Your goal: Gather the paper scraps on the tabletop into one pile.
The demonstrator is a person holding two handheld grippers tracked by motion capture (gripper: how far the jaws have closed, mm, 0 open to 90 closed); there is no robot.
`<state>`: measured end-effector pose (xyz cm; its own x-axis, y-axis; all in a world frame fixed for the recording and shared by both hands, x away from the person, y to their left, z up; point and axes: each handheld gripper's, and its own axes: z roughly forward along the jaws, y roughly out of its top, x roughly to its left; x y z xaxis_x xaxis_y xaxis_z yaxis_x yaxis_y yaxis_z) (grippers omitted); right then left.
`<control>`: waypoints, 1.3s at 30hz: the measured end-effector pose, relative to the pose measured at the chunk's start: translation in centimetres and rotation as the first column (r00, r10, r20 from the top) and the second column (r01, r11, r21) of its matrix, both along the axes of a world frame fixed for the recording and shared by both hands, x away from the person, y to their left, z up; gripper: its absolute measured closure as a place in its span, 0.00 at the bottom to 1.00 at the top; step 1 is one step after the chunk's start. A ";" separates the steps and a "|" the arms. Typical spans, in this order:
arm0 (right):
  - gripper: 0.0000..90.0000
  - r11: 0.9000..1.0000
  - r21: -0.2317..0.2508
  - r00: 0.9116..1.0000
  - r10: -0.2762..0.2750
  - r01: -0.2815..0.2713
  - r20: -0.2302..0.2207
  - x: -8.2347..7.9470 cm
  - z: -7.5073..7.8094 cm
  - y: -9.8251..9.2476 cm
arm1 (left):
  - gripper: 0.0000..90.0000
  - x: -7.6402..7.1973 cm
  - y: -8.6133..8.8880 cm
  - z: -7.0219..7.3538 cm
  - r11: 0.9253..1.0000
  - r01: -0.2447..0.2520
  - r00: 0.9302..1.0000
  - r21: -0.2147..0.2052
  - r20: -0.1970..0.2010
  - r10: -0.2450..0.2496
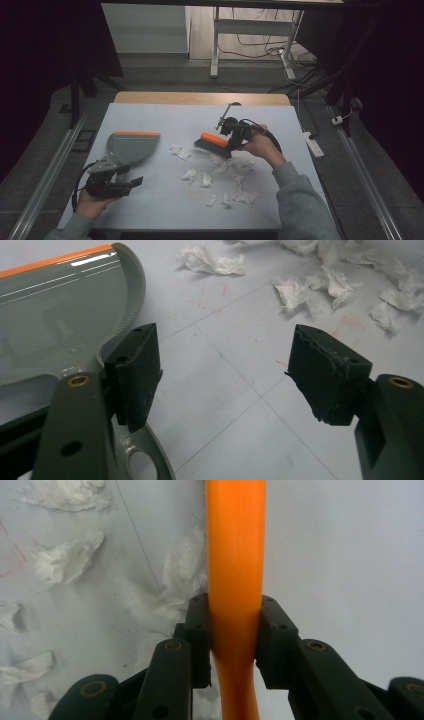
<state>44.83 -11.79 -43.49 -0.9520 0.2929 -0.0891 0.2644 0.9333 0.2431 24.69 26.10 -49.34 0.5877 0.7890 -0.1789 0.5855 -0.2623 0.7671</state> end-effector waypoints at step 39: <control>0.79 0.986 0.051 0.976 0.147 -0.157 0.159 0.6 0.5 5.9 | 0.34 0.5 0.1 -0.2 1.000 -0.013 1.000 0.006 -0.004 0.013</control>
<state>45.46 -5.93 -42.97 -0.9620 0.1558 -0.2243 0.0755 0.9411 0.3297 25.17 26.19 -49.56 0.5767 0.7978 -0.1761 0.5919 -0.2594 0.7631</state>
